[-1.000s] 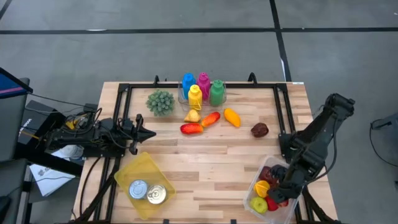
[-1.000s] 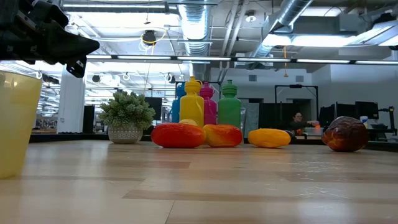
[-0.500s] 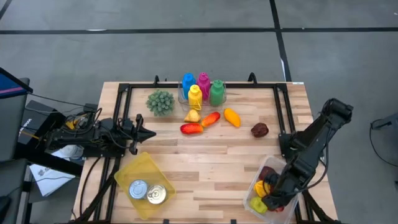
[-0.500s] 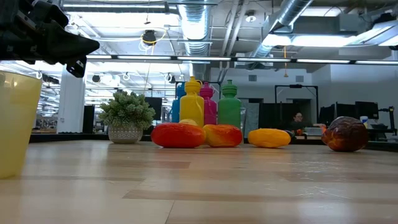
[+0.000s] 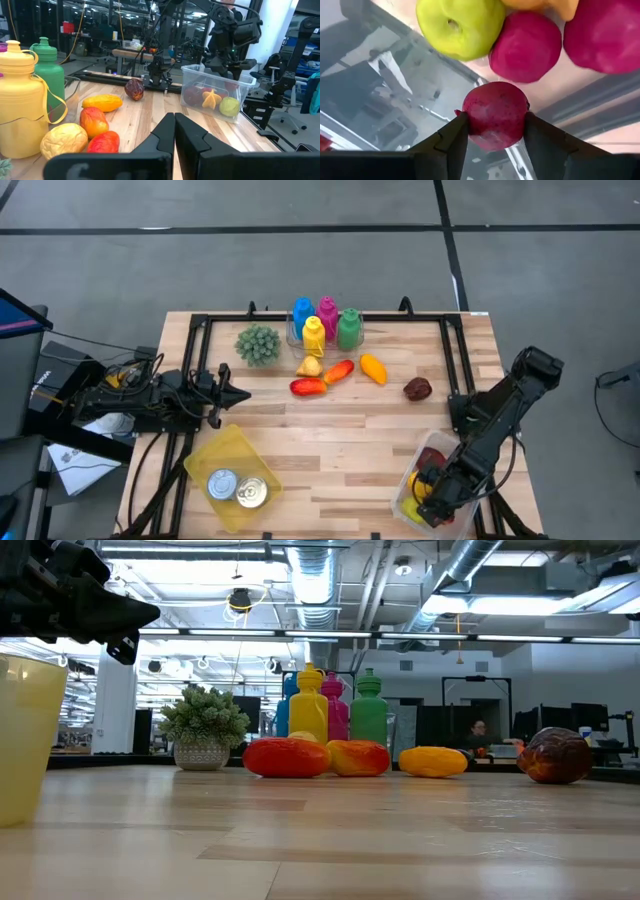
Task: Pick & Place Food Item
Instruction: Put the red pomegranate into the white bin, then put the dark red apple into the white bin
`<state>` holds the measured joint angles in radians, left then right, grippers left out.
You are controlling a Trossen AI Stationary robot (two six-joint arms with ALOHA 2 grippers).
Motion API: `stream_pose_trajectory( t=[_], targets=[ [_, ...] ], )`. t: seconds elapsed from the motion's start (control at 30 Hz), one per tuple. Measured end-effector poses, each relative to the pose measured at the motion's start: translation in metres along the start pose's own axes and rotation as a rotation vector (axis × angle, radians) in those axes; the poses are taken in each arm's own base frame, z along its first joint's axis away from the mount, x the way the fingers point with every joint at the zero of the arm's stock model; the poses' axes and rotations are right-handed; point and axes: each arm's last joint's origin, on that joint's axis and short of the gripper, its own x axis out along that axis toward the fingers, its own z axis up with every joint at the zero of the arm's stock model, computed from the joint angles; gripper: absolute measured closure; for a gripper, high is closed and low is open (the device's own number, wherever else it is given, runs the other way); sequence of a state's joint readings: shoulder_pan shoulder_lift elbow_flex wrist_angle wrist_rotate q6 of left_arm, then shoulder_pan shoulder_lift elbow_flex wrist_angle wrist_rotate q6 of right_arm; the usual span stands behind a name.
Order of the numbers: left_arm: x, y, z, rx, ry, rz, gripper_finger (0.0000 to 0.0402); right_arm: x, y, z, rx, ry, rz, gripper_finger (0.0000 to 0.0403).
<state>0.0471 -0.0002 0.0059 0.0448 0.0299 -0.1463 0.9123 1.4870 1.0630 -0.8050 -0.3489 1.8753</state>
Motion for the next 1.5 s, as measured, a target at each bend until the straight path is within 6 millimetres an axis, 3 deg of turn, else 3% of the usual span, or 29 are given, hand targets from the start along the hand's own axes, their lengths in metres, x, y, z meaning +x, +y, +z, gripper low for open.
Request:
stream_pose_trajectory(
  t=[0.3,0.43,0.67,0.83,1.0,1.17,1.33,1.5],
  targets=[
    [0.0,0.0,0.0,0.0,0.0,0.0,0.0401,0.001,0.005,-0.001,-0.013,0.06,0.027,0.0153],
    [0.0,0.0,0.0,0.0,0.0,0.0,0.0401,-0.001,0.007,-0.003,-0.053,0.103,0.045,0.0138],
    [0.0,0.0,0.0,0.0,0.0,0.0,0.0401,-0.011,0.007,-0.001,-0.07,0.114,0.091,0.0171],
    [0.0,0.0,0.0,0.0,0.0,0.0,0.0401,-0.044,0.02,0.014,-0.153,0.054,0.337,0.0207],
    [0.0,0.0,0.0,0.0,0.0,0.0,0.0401,-0.091,0.024,0.041,-0.229,-0.098,0.606,0.0222],
    [0.0,0.0,0.0,0.0,0.0,0.0,0.0401,-0.135,0.017,0.08,-0.294,-0.434,0.763,0.0205],
    [0.0,0.0,0.0,0.0,0.0,0.0,0.0401,-0.158,0.006,0.121,-0.416,-0.727,0.693,0.0149],
    [0.0,0.0,0.0,0.0,0.0,0.0,0.0401,-0.163,-0.013,0.171,-0.381,-0.827,0.499,0.0085]
  ],
)
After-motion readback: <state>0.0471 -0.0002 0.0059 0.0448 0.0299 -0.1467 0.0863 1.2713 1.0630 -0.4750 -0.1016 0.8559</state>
